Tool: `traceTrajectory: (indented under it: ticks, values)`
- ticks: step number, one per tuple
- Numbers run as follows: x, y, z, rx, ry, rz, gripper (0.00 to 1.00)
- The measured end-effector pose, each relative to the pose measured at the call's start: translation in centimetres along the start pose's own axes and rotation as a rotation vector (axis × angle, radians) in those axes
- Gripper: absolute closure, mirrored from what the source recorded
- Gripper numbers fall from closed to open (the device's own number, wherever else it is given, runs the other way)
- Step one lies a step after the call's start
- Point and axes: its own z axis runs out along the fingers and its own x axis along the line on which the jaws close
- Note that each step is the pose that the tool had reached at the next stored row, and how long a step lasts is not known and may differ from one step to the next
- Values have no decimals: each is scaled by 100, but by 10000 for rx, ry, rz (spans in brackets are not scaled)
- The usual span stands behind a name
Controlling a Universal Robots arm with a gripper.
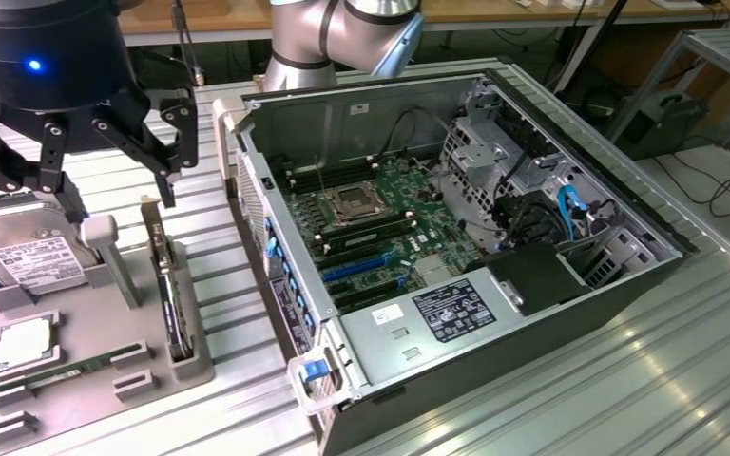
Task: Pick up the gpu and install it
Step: 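Pick up the gpu and move the gpu toward the slot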
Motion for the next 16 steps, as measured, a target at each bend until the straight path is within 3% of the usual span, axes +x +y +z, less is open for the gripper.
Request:
traceTrajectory:
  ticks: [16]
  values:
    - [3,-5,106,-1,0,0,28]
